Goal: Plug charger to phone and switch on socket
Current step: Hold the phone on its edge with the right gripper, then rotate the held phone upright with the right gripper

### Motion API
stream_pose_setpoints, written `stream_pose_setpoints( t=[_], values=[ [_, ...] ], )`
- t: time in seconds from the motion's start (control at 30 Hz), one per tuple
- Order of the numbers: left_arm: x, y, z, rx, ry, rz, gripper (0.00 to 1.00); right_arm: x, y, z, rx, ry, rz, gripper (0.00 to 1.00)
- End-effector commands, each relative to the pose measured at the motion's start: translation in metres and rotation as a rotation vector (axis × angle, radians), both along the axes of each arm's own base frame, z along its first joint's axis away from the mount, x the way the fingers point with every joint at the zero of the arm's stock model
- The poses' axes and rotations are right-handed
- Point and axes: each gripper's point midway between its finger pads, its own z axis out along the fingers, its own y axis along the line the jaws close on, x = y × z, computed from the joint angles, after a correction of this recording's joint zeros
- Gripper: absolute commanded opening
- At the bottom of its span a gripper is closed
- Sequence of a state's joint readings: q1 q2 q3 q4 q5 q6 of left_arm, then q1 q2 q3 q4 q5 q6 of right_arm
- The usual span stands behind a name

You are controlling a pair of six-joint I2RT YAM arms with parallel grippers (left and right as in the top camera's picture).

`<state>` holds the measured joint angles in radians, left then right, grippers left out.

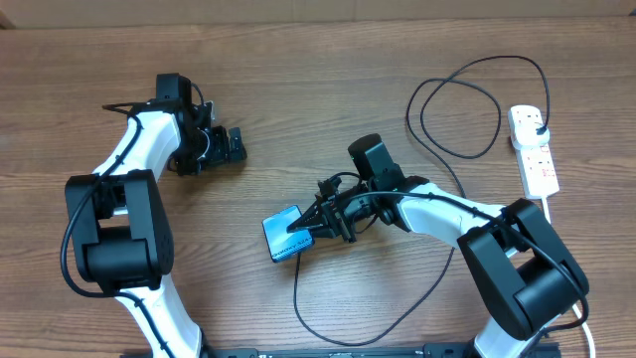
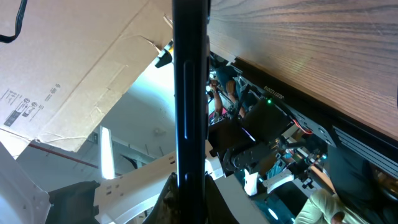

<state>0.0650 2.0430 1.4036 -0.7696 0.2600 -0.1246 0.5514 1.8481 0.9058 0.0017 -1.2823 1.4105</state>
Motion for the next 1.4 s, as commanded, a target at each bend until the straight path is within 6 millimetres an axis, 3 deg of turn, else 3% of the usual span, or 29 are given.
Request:
stream_pose_setpoints(
  t=[0.0,0.43,0.63,0.93,1.13,1.37],
  values=[
    [-0.002,0.005,-0.003,0.030,0.011,0.008,1.00,-0.005,-0.002,0.007,0.039,0.021,0.033,0.04],
    [-0.002,0.005,-0.003,0.030,0.011,0.008,1.00,-0.019,-0.024,-0.015,-0.086,0.162,0.009,0.04],
    [-0.002,0.005,-0.003,0.030,0.011,0.008,1.00,-0.025,-0.034,-0.001,-0.119,0.181,-0.008,0.04],
    [-0.002,0.005,-0.003,0.030,0.011,0.008,1.00,-0.035,-0.046,0.042,-0.146,0.078,-0.051,0.04],
    [-0.002,0.005,-0.003,0.030,0.011,0.008,1.00,-0.053,-0.056,0.042,-0.221,0.182,-0.050,0.04],
    [-0.002,0.005,-0.003,0.030,0.011,0.008,1.00,-0.053,-0.058,0.037,-0.248,0.185,-0.060,0.04]
  ],
)
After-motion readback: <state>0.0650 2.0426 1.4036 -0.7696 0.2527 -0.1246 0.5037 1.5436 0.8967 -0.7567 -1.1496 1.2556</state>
